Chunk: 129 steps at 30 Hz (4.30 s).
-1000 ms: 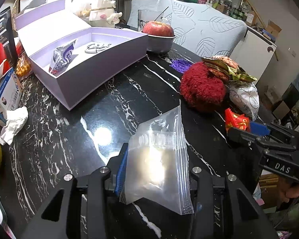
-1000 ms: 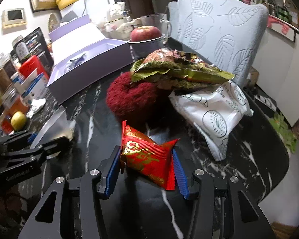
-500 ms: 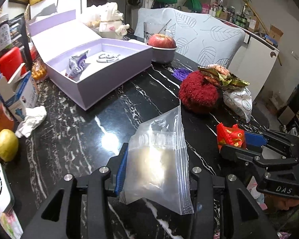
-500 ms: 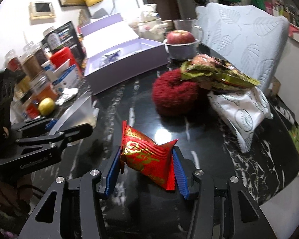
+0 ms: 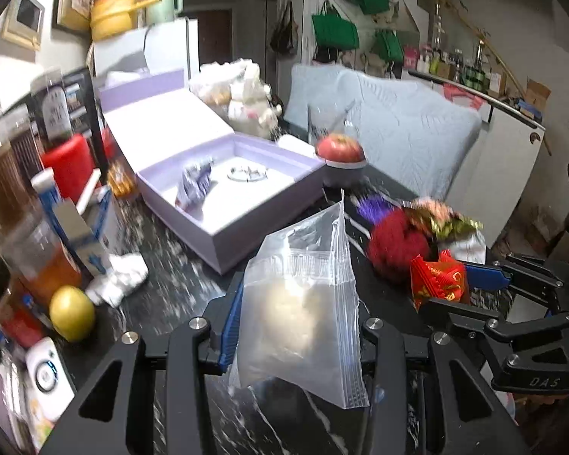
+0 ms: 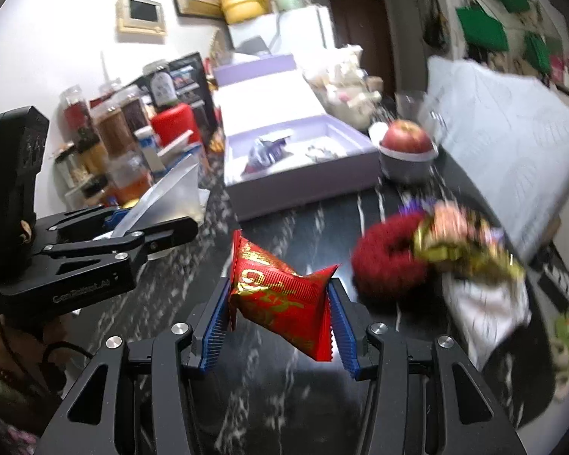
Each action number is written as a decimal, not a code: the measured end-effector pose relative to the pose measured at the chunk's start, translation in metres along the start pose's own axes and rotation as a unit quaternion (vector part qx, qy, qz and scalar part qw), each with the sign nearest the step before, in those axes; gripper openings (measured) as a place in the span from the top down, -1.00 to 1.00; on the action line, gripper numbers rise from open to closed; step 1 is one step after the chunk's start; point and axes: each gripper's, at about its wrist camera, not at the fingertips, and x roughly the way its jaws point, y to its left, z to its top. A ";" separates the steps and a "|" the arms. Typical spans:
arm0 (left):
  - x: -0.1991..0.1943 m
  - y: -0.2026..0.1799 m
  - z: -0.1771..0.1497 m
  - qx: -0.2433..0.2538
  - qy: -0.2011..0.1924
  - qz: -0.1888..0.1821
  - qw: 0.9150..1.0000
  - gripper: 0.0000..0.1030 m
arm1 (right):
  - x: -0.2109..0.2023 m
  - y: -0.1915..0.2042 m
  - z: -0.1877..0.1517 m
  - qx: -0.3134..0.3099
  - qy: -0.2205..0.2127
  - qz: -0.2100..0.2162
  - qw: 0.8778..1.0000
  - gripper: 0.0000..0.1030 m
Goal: Organize soft objects
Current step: 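Lift the zip bag and red packet with both grippers toward the lavender box, then open the left gripper over the box while the right drops the red packet inside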
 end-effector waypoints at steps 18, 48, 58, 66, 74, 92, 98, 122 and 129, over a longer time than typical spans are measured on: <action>-0.015 0.032 0.091 0.003 -0.112 0.040 0.993 0.21 | -0.001 0.015 0.094 -0.077 -0.072 0.006 0.994 0.04; 0.086 0.107 0.187 -0.048 -0.126 0.101 0.986 0.21 | 0.076 -0.004 0.251 -0.096 -0.128 0.016 0.987 0.04; 0.130 0.123 0.189 -0.039 -0.084 0.135 0.987 0.21 | 0.134 -0.017 0.262 -0.080 -0.104 0.007 0.991 0.04; 0.161 0.126 0.181 -0.026 -0.049 0.157 0.986 0.21 | 0.166 -0.038 0.254 -0.054 -0.080 0.002 0.995 0.04; 0.199 0.126 0.169 -0.012 0.001 0.162 0.987 0.21 | 0.194 -0.056 0.250 -0.044 -0.038 -0.011 0.998 0.04; 0.245 0.135 0.151 -0.010 0.099 0.160 0.982 0.21 | 0.232 -0.067 0.239 -0.036 0.027 -0.029 0.999 0.04; 0.253 0.135 0.147 -0.006 0.122 0.166 0.979 0.21 | 0.244 -0.069 0.235 -0.032 0.050 -0.026 0.998 0.04; 0.268 0.139 0.145 -0.027 0.165 0.166 0.972 -0.42 | 0.282 -0.079 0.221 -0.013 0.137 -0.030 0.990 -0.11; 0.260 0.136 0.149 -0.027 0.160 0.163 0.973 -0.42 | 0.279 -0.079 0.222 -0.008 0.140 -0.028 0.990 -0.16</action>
